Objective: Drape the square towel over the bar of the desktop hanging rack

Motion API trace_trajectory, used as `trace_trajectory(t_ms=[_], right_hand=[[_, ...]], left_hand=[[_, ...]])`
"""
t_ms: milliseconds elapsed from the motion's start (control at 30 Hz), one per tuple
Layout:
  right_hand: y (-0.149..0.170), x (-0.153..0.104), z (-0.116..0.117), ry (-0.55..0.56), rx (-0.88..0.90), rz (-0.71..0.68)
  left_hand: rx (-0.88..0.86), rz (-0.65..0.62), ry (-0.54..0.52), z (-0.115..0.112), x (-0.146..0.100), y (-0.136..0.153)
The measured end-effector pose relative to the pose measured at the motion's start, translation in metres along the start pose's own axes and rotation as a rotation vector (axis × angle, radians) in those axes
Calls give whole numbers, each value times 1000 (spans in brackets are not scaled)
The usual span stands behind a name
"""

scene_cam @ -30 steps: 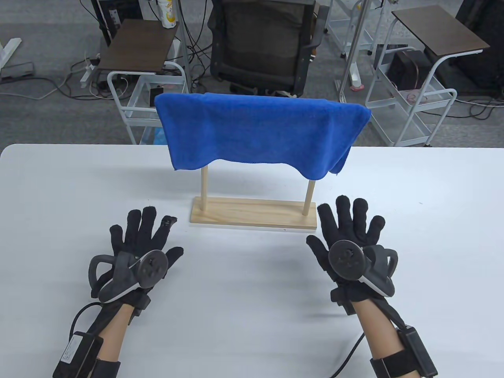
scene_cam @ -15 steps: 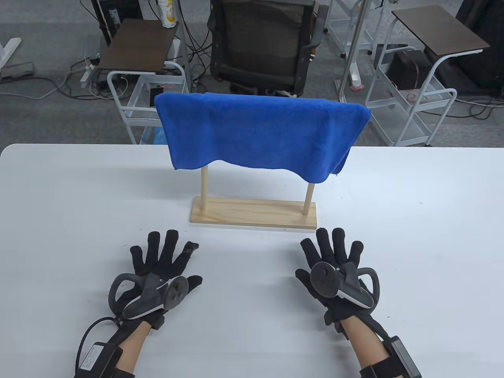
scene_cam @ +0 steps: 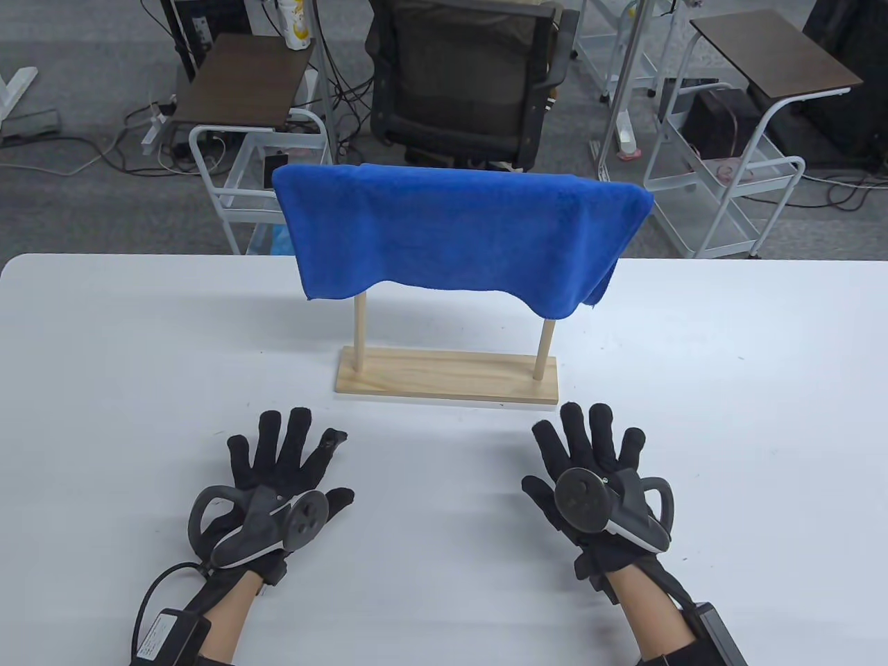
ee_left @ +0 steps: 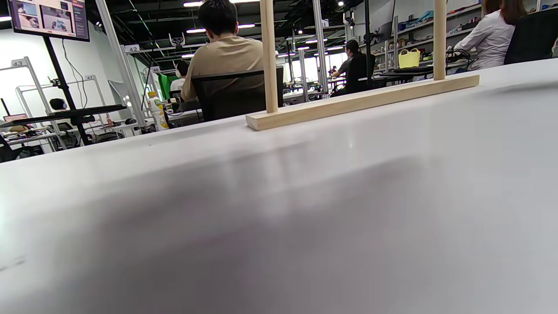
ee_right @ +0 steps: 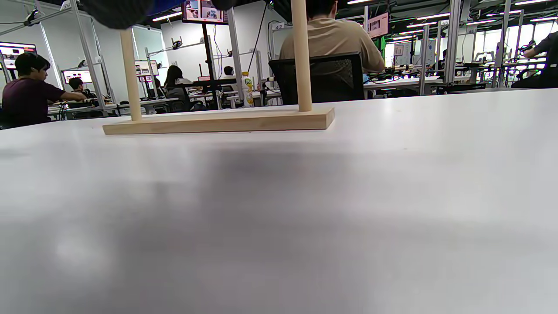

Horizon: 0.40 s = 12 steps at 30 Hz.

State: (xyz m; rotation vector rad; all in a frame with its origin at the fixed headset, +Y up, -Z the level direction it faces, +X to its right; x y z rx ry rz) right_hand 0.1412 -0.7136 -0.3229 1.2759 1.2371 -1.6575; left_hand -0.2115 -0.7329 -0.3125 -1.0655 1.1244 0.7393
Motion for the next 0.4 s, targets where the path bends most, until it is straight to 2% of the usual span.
trace_trajectory(t_ms=[400], right_hand=[[-5, -2, -2, 14, 54, -44]], left_hand=[[-19, -30, -5, -2, 0, -5]])
Point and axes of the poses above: the tracker on the back of each hand, its own y axis roughly to the little-finger side, its own x axis roughly from the wrist to the fingertips, z = x × y, the point moved 5 cm from there along x, roughly from the wrist to the fingertips, and after that the axes turned 9 degrees about x, right-handed, at the moved point
